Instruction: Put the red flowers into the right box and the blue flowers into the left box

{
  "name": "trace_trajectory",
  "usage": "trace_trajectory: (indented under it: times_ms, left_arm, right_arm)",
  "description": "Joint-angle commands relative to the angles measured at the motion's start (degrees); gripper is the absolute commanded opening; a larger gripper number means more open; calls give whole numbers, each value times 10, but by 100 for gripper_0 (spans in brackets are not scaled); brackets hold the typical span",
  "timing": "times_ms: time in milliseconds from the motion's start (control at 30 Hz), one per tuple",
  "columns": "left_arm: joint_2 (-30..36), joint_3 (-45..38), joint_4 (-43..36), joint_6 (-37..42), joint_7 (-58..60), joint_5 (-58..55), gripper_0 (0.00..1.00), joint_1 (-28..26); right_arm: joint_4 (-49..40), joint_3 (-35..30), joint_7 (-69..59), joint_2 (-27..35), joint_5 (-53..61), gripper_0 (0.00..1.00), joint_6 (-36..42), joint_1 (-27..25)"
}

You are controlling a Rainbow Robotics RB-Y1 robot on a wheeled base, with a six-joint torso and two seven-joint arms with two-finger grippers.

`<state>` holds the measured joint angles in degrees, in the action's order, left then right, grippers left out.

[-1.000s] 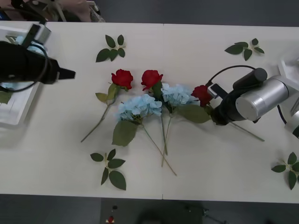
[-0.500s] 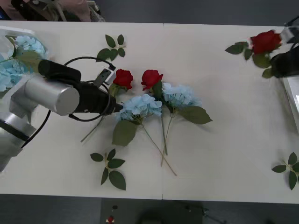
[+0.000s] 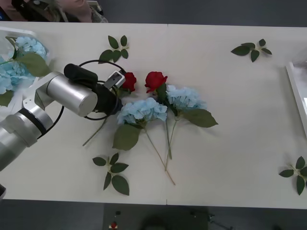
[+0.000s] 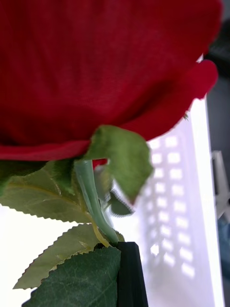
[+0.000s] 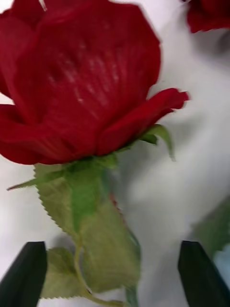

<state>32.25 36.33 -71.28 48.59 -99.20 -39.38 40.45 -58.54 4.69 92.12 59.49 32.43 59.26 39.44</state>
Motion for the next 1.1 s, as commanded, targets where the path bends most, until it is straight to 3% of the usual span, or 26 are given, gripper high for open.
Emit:
trace_trajectory:
  times_ms: [33, 300, 367, 433, 533, 700, 900, 1100]
  left_arm:
    - [-32, -4, 31, -31, -37, 70, 53, 23]
    - [-77, 12, 92, -32, -29, 82, 41, 45]
    - [-78, 14, 98, -36, -28, 82, 28, 46]
    - [-78, 14, 98, -36, -26, 83, 13, 46]
    - [-77, 14, 104, -36, -25, 83, 1, 46]
    - [-71, 14, 104, -39, -21, 83, 0, 46]
    - [-54, 14, 88, -76, -17, 61, 0, 46]
    - [10, 7, -61, -82, 48, -55, 0, 69]
  right_arm:
    - [62, 55, -13, -9, -23, 0, -102, 19]
    - [156, 117, -23, -20, -27, 0, -241, 20]
    - [170, 117, -25, -24, -25, 15, -259, 20]
    - [178, 117, -25, -24, -25, 47, -269, 20]
    - [178, 118, -22, -24, -24, 66, -269, 19]
    - [177, 118, -11, -24, 33, 75, -267, 19]
    - [91, 118, -14, -3, 184, 76, -136, 17]
    - [-81, 118, -133, 36, 331, 76, 29, -14]
